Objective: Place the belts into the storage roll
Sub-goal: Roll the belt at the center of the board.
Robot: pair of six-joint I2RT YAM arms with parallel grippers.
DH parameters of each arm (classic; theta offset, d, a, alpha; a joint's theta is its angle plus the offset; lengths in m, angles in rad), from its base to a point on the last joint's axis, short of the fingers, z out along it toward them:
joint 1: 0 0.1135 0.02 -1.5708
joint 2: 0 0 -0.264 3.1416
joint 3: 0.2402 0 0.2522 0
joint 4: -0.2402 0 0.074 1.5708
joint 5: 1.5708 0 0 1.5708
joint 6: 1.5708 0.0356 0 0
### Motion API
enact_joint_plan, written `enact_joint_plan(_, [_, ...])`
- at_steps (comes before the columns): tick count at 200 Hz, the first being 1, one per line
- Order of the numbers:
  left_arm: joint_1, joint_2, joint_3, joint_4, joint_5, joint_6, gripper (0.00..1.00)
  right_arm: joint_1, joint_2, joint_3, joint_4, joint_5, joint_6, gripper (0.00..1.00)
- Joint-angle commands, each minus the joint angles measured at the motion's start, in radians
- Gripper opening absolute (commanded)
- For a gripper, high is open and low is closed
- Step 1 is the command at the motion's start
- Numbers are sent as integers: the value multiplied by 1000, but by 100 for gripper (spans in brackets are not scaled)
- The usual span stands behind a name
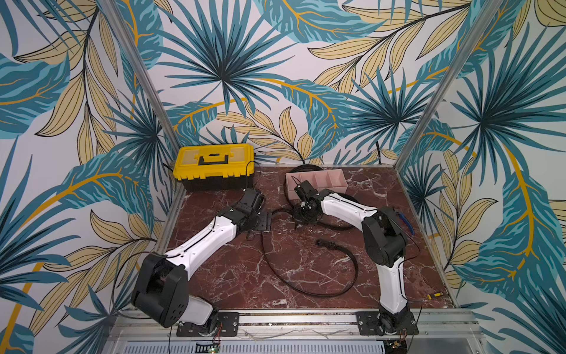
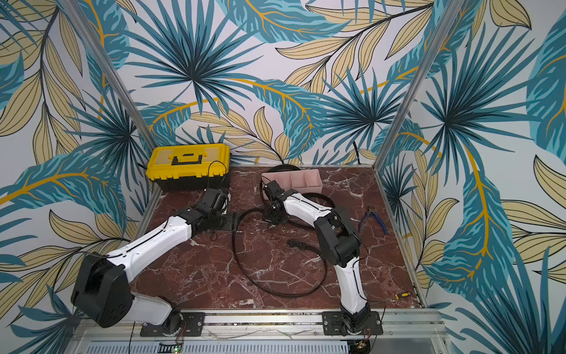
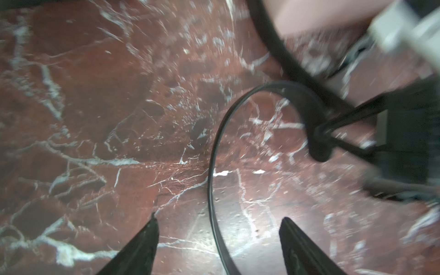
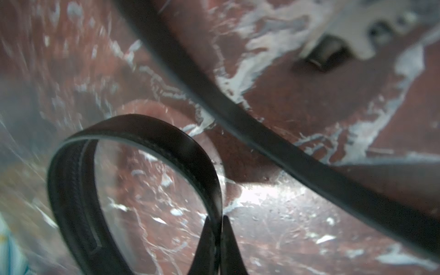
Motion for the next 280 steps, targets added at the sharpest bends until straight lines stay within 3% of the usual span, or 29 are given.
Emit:
enact_joint_plan(1, [-12,-61,-43,89,112,-99,74,16,21,48,-24,-11,329,0])
enact_joint_plan(15, [-42,-88,-94,192,218,31,73,27,53,104,-126,-22,414,0])
enact_joint_plan(31, [-57,-115,-180,305,242,158,72,43,70,159,-251,1,487,0])
enact_joint_plan(60, [-59,-113,-439,755,325,333,68,54,35,122,-285,-8,588,0])
enact_joint_plan(108, [-63,53,-473,1013,507,449,60,55,-9,119,-367,-15,663,0])
enact_joint_plan(139, [-65,101,-450,1024,549,486,47,55,-36,97,-359,-14,684,0])
enact_joint_plan(195, [-71,144,-416,1031,558,510,46,52,-54,122,-367,-28,705,0])
enact_joint_plan(280, [-77,235,-377,1041,562,539,35,53,-45,138,-355,-58,734,0])
